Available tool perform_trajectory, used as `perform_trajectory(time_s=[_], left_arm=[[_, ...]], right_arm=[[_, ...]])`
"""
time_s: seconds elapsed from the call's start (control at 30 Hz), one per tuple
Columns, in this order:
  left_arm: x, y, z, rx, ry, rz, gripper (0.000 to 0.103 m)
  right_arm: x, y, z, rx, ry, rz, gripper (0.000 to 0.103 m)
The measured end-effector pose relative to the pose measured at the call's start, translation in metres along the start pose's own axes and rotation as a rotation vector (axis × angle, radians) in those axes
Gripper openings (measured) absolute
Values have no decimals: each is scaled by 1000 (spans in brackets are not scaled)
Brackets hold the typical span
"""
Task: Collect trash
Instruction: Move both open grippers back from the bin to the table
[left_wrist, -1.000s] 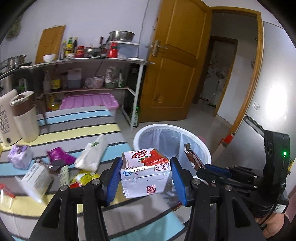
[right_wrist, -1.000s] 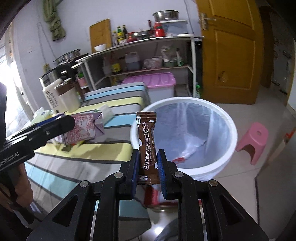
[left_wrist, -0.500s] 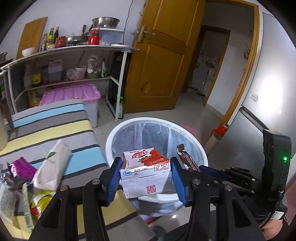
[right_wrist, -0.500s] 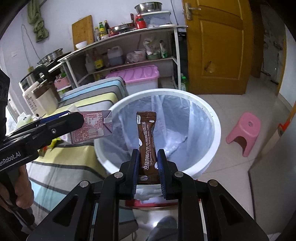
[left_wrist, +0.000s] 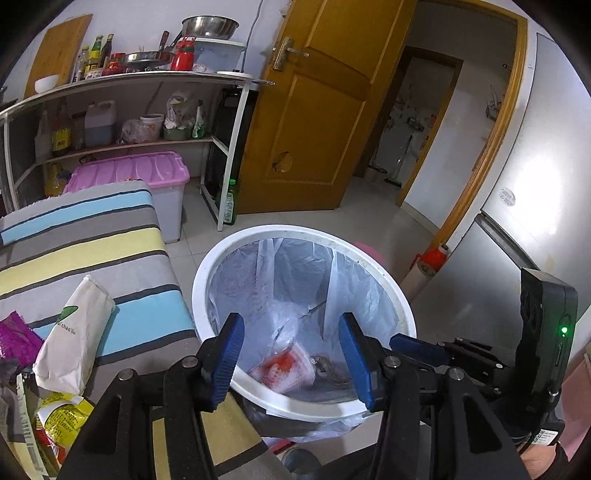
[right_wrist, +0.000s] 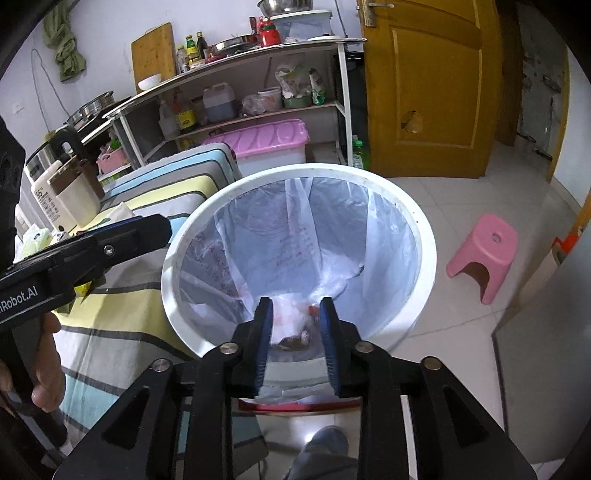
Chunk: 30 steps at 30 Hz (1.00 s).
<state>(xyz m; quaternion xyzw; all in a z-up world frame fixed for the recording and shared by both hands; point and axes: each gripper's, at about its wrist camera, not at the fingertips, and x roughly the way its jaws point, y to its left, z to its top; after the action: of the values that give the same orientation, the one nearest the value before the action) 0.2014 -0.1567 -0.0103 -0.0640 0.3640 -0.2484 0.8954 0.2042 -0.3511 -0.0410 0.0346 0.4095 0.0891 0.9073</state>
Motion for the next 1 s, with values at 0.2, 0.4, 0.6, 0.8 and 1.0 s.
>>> perform_trajectory(time_s=[0.2, 0.4, 0.6, 0.8, 1.0], left_arm=[[-12, 3, -1, -19, -21, 11, 53], [-38, 6, -10, -26, -47, 38, 53], [-70, 10, -22, -30, -85, 68, 53], [-104, 15, -39, -36, -111, 120, 53], [-132, 22, -57, -48, -131, 168, 53]], right_arm=[[-9, 4, -1, -4, -13, -8, 33], [-25, 17, -5, -27, -37, 4, 33], [-46, 42, -9, -70, -73, 40, 33], [-61, 70, -16, -112, -94, 82, 33], [-74, 94, -26, -148, -113, 116, 33]])
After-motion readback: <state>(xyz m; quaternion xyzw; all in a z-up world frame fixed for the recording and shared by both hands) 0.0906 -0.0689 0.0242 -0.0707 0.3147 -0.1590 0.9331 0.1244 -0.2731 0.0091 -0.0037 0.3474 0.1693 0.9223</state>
